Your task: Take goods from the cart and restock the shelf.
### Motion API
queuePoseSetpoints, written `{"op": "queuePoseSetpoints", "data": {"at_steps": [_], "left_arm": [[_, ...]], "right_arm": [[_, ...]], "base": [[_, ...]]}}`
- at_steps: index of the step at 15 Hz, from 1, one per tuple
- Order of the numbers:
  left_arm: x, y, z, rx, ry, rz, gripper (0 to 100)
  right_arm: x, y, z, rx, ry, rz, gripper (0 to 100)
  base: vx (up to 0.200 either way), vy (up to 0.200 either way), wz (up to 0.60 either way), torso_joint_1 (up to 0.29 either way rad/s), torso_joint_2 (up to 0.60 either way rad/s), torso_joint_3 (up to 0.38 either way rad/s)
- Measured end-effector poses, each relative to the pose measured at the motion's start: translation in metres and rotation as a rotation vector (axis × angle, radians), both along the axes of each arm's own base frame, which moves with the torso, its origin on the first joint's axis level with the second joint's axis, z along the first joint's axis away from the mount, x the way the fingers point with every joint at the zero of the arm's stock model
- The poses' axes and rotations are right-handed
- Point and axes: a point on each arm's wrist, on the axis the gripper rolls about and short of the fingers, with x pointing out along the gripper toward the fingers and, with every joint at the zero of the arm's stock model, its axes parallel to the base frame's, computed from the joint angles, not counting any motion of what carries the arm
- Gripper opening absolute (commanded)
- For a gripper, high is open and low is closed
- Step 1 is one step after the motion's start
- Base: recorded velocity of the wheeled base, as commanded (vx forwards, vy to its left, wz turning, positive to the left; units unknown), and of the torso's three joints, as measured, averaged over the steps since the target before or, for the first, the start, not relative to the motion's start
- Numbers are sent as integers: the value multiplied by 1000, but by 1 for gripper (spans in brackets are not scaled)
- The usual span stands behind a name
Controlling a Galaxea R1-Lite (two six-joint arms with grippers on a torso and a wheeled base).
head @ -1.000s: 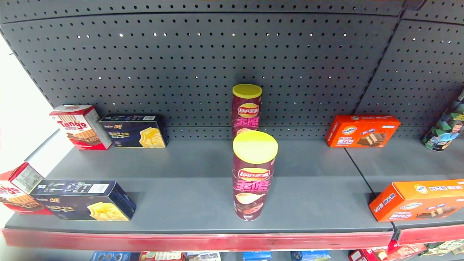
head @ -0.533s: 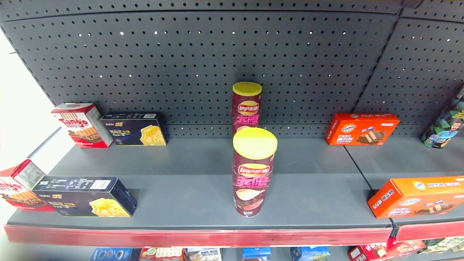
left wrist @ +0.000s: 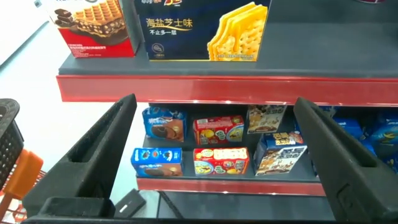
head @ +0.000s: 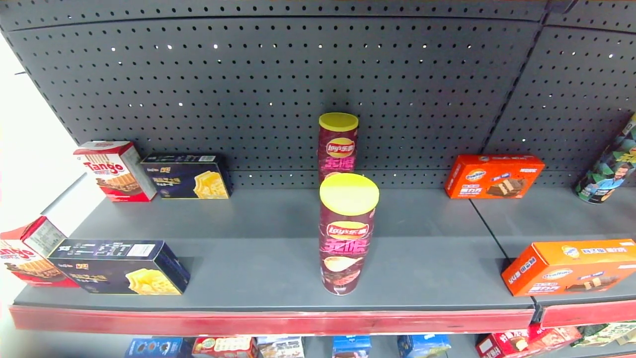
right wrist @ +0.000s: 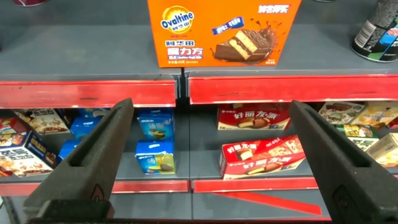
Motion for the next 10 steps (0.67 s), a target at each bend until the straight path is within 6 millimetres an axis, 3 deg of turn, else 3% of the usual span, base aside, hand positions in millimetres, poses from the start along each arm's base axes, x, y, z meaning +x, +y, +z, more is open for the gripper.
{"op": "queuePoseSetpoints", "data": {"at_steps": [10], "left_arm": [[0,0,0,0,-1,4,100]], "right_arm": [[0,0,0,0,0,1,100]], "base": [[0,0,0,0,0,0]]}}
